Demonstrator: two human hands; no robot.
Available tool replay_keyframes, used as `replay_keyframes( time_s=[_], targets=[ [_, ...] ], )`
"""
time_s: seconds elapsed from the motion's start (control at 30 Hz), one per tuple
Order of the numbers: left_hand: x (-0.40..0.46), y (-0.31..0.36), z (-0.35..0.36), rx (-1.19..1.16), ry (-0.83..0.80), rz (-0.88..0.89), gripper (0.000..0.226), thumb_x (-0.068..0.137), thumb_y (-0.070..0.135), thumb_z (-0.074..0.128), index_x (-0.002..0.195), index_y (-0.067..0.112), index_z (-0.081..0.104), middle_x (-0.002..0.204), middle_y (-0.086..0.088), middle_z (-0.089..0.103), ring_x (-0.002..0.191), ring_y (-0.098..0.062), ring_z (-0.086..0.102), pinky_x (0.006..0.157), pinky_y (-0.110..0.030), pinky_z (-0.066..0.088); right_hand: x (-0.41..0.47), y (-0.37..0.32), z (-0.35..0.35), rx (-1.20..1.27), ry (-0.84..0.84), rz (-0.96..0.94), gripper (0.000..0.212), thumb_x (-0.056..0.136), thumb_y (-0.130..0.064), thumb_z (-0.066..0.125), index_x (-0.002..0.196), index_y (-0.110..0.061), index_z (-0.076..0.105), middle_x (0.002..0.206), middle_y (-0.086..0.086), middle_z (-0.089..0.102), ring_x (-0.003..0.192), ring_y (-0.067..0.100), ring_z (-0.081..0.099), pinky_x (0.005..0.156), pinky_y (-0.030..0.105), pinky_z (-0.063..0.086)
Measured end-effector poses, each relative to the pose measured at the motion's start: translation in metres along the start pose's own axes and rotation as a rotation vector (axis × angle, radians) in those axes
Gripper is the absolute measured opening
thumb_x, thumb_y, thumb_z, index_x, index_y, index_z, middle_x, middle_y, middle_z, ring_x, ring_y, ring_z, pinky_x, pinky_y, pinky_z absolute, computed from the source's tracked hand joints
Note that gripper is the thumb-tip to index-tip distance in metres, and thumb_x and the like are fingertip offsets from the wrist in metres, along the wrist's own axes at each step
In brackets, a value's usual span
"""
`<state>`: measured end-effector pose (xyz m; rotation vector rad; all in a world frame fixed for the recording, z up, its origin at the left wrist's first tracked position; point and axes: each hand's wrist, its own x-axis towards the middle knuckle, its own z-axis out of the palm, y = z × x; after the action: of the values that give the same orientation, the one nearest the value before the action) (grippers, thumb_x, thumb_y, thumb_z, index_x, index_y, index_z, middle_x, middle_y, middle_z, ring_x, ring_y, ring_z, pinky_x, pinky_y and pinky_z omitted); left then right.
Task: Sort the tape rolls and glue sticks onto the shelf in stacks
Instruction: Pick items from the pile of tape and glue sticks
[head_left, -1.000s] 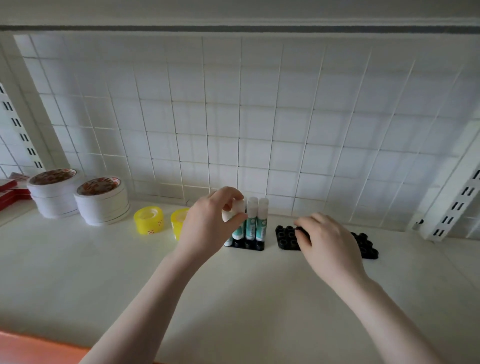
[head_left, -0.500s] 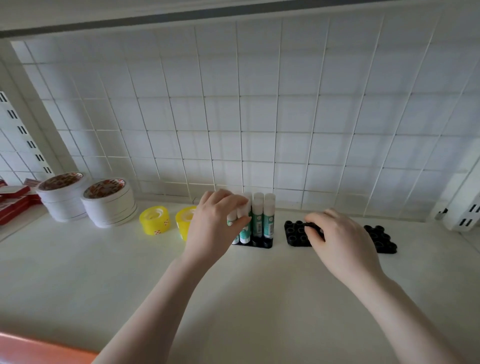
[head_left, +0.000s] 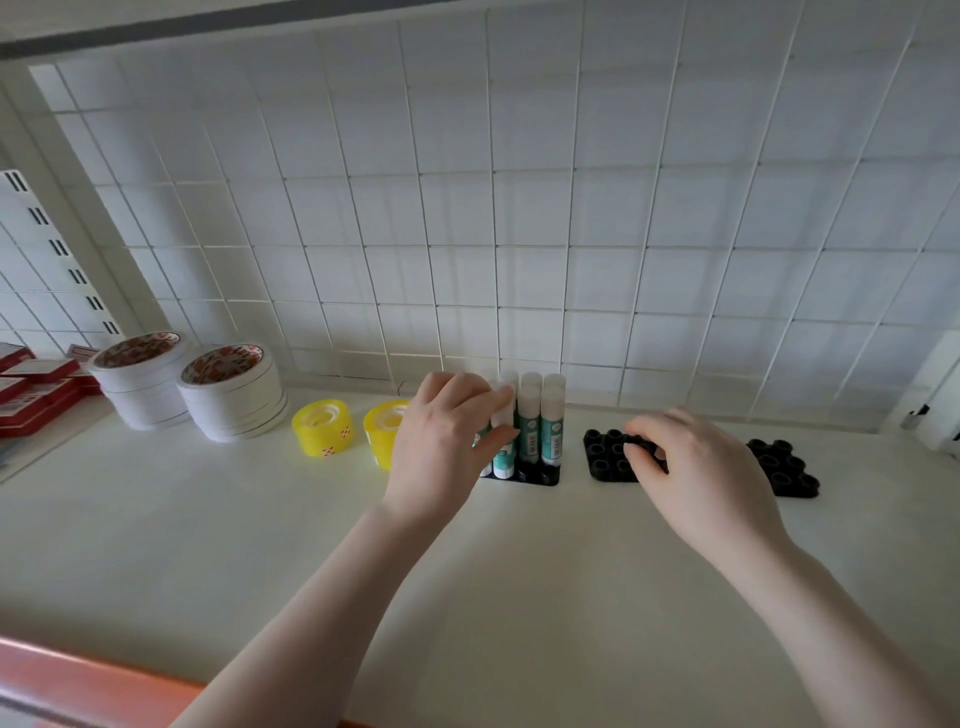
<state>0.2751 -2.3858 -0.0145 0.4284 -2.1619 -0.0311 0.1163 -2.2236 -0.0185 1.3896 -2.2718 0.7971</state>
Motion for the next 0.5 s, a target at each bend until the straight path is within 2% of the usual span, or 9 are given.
replay_keyframes(
  time_s=[0.2,0.33,0.4,0.5],
  targets=[
    [-0.003,0.001,-0.001,0.069,0.020,0.037,0.026,0.067,0.018,0.072,0.092,0.009,0.072,0.081,-0.002,0.063,0.080,-0.018,0.039,0.065,-0.023,0.035,-0.004,-0.002,-0.008,-0.013,-0.016,0.017,0.008,0.082,-0.011,0.065,0.088,-0.013,0.069,0.080,0.003,0.063,0.071,0.029,0.059,0.056,0.029,0.038],
    [-0.004,0.005,-0.005,0.150,-0.030,0.061,0.027,0.073,0.025,0.064,0.098,0.013,0.068,0.085,-0.003,0.061,0.081,-0.021,0.042,0.059,-0.032,0.046,-0.005,0.001,-0.021,-0.079,-0.016,0.026,0.013,0.087,-0.017,0.059,0.095,-0.014,0.069,0.089,0.002,0.065,0.078,0.028,0.061,0.060,0.032,0.042],
    [-0.005,0.008,-0.009,0.153,-0.066,0.042,0.030,0.076,0.030,0.057,0.103,0.018,0.062,0.087,-0.002,0.059,0.081,-0.022,0.046,0.059,-0.033,0.048,-0.003,0.004,-0.031,-0.132,-0.049,0.046,0.019,0.093,-0.024,0.049,0.103,-0.018,0.065,0.099,-0.002,0.063,0.088,0.022,0.059,0.064,0.030,0.038],
    [-0.002,0.014,-0.019,0.172,-0.112,-0.013,0.035,0.072,0.027,0.064,0.106,0.018,0.064,0.091,-0.002,0.060,0.082,-0.023,0.050,0.061,-0.033,0.050,-0.008,0.014,-0.045,-0.194,-0.073,0.035,0.022,0.095,-0.027,0.045,0.103,-0.020,0.064,0.098,-0.004,0.060,0.089,0.020,0.058,0.062,0.028,0.034]
  ],
)
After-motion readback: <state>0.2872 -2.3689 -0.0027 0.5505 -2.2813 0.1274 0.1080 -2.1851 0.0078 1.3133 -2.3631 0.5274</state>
